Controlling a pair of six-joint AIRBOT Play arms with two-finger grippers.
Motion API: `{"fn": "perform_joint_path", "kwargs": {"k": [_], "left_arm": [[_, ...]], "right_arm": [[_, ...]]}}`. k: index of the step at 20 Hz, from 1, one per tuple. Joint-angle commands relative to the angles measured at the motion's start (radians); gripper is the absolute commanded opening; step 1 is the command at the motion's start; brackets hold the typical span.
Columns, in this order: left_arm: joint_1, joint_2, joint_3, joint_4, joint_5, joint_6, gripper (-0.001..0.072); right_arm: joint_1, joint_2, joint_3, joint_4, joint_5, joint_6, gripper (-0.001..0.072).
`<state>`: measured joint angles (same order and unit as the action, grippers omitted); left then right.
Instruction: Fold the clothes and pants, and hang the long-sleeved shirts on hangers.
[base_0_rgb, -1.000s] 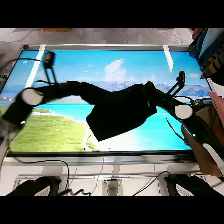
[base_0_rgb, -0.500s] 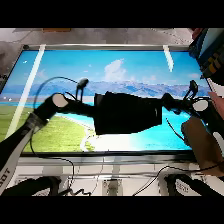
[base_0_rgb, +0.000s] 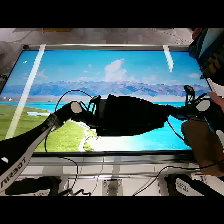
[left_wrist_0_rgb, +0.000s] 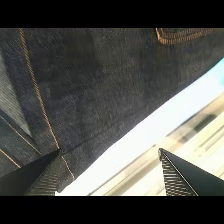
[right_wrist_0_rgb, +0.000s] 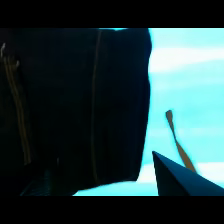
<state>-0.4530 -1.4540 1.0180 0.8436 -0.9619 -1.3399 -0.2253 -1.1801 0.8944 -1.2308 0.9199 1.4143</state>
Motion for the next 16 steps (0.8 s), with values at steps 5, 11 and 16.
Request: {"fn": "perform_joint_path", "kwargs": {"k": [5,11,16], "left_arm": [[0.069,0.022,0.019,-0.015,-0.006,-0.003,0.0686],[0.049,0.022,0.019,-0.067,-0.054,-0.003,0.0686],[0.050,0.022,0.019,-0.067,-0.052,-0.002,0.0686]], "right_arm": [[-0.151,-0.236,0.201,0.145,0.240,-0.117,0.0653],[-0.154,-0.430,0.224,0.216,0.215,-0.200,0.0687],[-0.154,-0.558,0.225,0.436,0.235,-0.265,0.0680]]}}
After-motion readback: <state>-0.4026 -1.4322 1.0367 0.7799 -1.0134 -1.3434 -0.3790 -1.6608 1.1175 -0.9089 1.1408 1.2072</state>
